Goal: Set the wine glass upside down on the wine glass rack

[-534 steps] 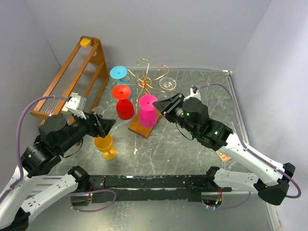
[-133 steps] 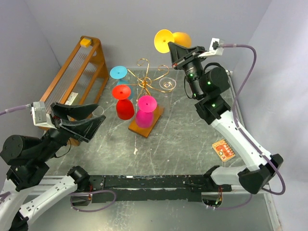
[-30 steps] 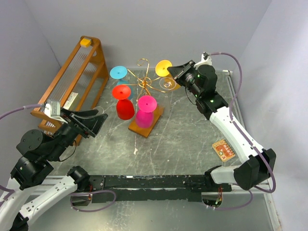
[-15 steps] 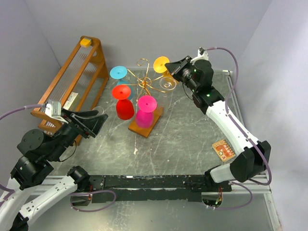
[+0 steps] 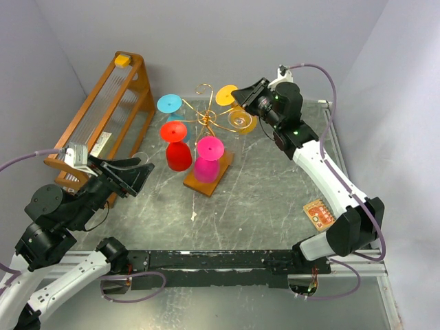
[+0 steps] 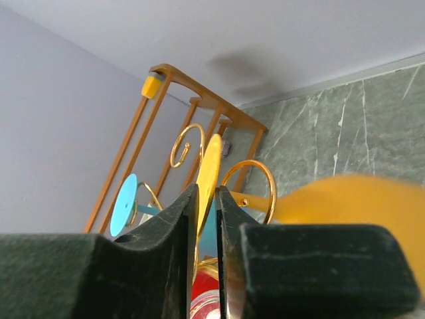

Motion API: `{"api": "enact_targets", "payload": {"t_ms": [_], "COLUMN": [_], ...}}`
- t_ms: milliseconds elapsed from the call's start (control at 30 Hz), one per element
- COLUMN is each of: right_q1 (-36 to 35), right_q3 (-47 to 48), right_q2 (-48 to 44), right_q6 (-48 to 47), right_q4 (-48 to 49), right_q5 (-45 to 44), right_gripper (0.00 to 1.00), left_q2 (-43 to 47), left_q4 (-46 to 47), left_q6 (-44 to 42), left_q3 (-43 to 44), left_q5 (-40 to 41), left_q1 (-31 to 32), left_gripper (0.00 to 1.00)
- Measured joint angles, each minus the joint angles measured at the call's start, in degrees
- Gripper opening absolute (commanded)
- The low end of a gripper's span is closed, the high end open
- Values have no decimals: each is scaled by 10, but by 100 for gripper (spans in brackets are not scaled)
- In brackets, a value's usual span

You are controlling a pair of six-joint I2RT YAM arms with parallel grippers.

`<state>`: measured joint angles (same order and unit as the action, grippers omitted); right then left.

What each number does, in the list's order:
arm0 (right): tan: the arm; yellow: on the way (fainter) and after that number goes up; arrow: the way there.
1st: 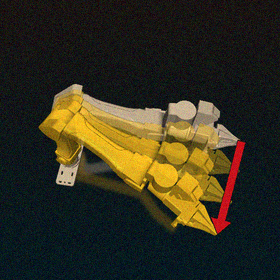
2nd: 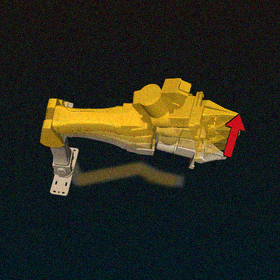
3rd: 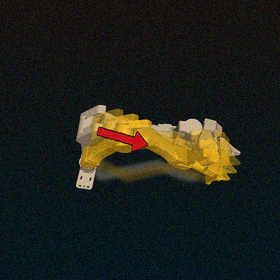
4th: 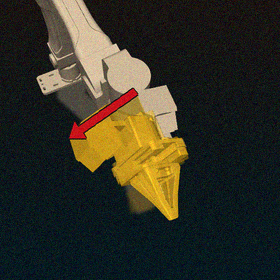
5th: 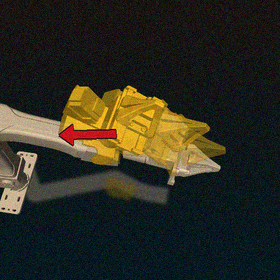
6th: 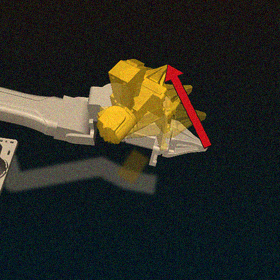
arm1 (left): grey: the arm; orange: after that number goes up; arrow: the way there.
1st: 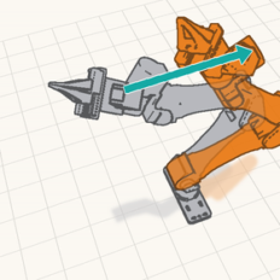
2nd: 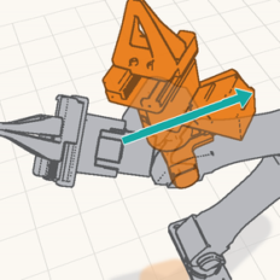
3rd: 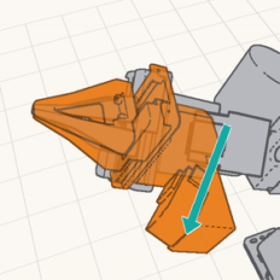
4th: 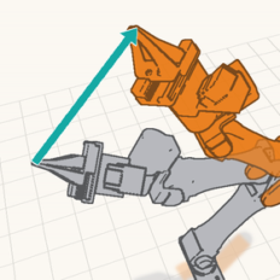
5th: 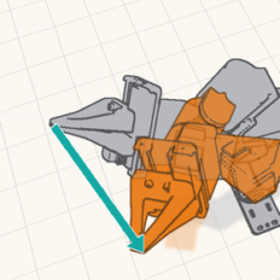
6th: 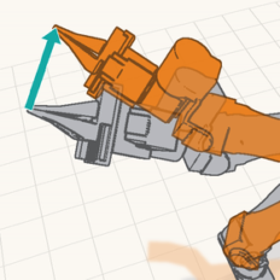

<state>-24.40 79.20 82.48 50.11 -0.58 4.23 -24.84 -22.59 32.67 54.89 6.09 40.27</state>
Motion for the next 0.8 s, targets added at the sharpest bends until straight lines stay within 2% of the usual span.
{"api": "enact_targets", "payload": {"t_ms": [300,500,800], "right_q1": [1,1,1], "right_q3": [47,60,72], "right_q2": [26,34,33], "right_q6": [-36,-68,-102], "right_q4": [-41,-58,-78], "right_q5": [19,31,39], "right_gripper": [36,53,57], "left_q2": [0,-1,-11], "left_q4": [-1,-12,-37], "left_q6": [4,4,4], "left_q3": [0,-1,-3], "left_q5": [2,12,38], "left_q1": [0,0,0], "left_gripper": [77,76,76]}}
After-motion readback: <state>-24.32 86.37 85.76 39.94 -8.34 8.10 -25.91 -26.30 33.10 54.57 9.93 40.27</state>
